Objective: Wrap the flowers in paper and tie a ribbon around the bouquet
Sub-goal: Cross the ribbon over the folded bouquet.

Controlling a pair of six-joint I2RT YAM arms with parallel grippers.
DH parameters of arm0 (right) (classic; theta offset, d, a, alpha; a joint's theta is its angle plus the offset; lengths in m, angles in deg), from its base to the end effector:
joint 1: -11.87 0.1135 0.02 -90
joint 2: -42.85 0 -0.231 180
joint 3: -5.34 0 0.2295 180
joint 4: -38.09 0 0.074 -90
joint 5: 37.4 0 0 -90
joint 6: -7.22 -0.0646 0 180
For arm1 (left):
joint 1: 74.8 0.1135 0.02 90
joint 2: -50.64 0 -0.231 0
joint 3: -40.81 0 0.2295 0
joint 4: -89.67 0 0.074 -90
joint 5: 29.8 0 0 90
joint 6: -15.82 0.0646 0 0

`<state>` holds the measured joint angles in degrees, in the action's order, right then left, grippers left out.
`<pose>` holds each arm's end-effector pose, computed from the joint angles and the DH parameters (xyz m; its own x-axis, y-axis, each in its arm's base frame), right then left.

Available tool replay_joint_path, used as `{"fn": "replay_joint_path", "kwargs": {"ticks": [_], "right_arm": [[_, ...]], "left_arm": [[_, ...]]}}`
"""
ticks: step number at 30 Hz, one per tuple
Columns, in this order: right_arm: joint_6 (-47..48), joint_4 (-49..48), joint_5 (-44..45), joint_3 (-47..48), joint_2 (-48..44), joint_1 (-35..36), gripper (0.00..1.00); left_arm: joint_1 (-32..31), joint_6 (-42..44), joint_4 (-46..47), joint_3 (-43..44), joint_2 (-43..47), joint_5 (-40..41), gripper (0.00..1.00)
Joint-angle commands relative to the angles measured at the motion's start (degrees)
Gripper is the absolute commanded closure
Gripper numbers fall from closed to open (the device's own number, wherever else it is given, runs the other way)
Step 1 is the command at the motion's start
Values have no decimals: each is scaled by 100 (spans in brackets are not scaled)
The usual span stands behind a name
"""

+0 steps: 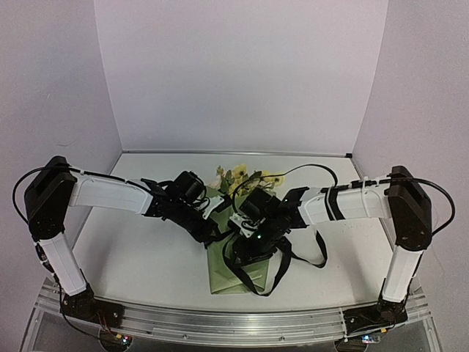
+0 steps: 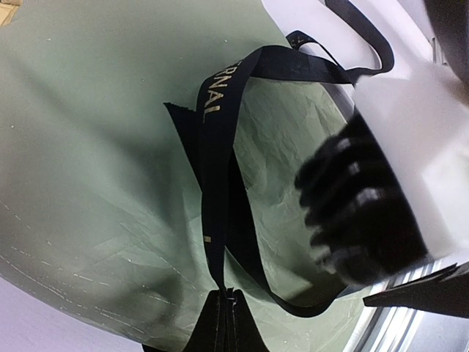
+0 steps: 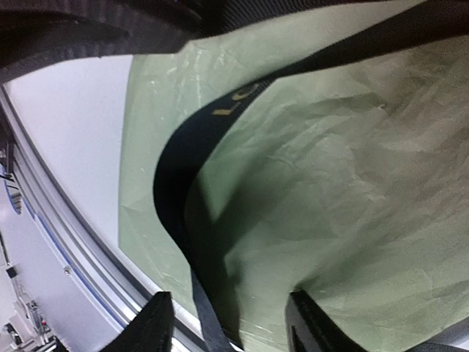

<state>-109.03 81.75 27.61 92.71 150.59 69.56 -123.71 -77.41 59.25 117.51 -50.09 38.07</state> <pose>0.1713 0.3219 0.1345 -0.8135 -0.5363 -0.2248 -0.5632 0.6303 0.5343 0.2120 -0.2801 0.1381 -0.5813 0.5872 -0.5632 0.8106 0.4776 -0.3388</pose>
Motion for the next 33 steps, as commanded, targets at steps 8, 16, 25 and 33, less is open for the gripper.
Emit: {"fn": "replay_joint_path", "kwargs": {"ticks": [8, 16, 25, 33], "right_arm": [[179, -27, -454, 223, 22, 154, 61], [199, 17, -541, 162, 34, 167, 71], [99, 42, -426, 145, 55, 151, 100], [-426, 24, -564, -51, -296, -281, 100]], "left_arm": [[21, 95, -147, 252, 37, -90, 99], [21, 96, -168, 265, 19, -75, 99], [21, 105, -179, 256, 7, -88, 99], [21, 111, -133, 228, 27, -114, 100]]}}
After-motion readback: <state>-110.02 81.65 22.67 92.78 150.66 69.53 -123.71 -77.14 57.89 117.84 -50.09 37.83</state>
